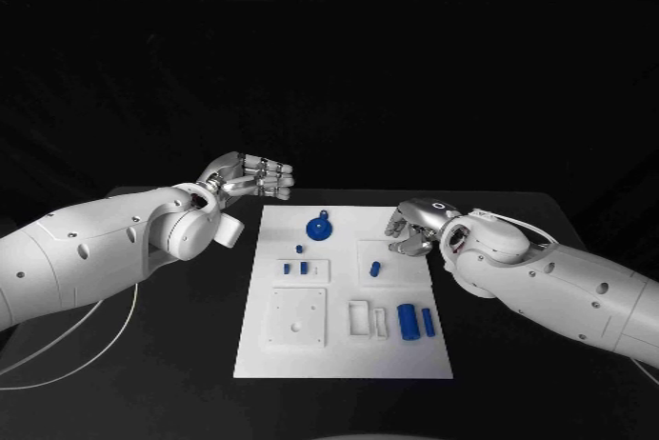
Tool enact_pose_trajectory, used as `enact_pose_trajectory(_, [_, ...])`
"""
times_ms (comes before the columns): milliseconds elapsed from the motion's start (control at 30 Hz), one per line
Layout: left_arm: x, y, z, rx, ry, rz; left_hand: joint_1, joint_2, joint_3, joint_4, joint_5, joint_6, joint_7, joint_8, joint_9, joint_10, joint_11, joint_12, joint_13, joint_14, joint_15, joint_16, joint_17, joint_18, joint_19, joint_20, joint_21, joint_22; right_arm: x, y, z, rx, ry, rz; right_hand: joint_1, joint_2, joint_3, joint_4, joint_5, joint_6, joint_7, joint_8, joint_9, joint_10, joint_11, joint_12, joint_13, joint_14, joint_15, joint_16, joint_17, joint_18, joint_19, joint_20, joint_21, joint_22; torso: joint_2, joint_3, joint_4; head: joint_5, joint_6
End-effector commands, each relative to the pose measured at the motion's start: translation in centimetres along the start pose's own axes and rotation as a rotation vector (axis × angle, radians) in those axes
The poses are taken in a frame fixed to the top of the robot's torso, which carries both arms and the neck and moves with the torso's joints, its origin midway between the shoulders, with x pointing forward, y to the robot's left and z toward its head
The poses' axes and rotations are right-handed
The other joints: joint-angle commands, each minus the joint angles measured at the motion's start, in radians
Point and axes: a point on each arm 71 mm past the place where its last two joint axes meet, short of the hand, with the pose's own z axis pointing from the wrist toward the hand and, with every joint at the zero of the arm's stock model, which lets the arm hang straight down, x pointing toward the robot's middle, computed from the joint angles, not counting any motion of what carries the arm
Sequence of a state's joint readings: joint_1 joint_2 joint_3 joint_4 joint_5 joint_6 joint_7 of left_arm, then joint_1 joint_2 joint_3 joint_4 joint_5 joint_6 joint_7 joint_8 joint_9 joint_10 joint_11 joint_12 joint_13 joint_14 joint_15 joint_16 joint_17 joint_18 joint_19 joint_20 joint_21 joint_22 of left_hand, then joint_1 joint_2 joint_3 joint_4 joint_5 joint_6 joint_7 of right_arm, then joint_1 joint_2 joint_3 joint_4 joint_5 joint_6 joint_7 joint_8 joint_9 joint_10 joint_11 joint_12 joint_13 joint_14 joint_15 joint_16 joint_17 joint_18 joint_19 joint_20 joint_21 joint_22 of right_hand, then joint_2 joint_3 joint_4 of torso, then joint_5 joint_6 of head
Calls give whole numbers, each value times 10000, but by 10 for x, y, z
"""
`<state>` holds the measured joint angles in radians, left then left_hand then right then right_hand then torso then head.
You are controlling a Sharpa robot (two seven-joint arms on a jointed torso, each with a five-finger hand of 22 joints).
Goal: Assemble the parts on the task board
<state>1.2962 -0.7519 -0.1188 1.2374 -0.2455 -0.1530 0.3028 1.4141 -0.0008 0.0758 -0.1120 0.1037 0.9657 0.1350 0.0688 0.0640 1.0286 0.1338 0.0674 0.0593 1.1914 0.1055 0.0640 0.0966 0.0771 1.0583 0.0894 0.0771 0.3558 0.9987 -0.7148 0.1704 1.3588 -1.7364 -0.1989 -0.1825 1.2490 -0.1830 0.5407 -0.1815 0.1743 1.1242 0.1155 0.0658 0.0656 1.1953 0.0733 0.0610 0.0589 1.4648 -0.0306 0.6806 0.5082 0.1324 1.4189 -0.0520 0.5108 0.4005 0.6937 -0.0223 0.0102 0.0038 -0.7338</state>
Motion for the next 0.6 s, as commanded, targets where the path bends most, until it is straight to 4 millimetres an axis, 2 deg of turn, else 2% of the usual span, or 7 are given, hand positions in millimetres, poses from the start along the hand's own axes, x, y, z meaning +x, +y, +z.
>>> enact_pose_trajectory(33, [3,-4,0,376,352,-568,5,126,-73,-18,-15,-45,52,-25,-5,40,34,-28,-5,75,-12,-20,-12,61,116,-20,67,-87,1,2,1,143,-356,-513,2,-116,119,32,-53,89,-25,-32,-5,6,-2,-32,-1,76,-22,112,22,141,-80,-11,63,107,-1,3,-1,13,-33])
enact_pose_trajectory(267, [4,-5,0,375,377,-464,-4,137,-125,-10,-28,-10,156,-24,-5,128,104,-25,-4,291,-49,-16,34,62,231,-78,193,-118,14,7,3,27,49,-503,1,-85,274,86,-59,159,-48,-32,-3,104,-35,-25,3,31,-33,361,48,131,-109,-24,136,412,-9,0,-15,60,-65])
enact_pose_trajectory(367, [3,-4,0,372,356,-337,-50,128,-190,52,-305,-6,214,-24,-4,113,136,-25,-3,278,-26,-16,42,53,212,-51,194,-171,18,8,3,26,145,-496,11,-64,369,84,-72,234,-67,-29,2,187,-59,-27,2,15,-49,474,76,123,-117,-38,170,560,-6,6,-12,82,-81])
enact_pose_trajectory(600, [2,-4,1,404,432,48,37,108,-335,230,-411,15,249,-23,-5,92,148,-19,-2,219,-2,-18,90,60,248,-19,237,-604,24,6,3,152,329,-618,28,-27,647,28,-124,371,-89,-30,4,360,-101,-24,4,-59,-93,716,221,93,-200,-93,345,940,-3,5,-13,91,-115])
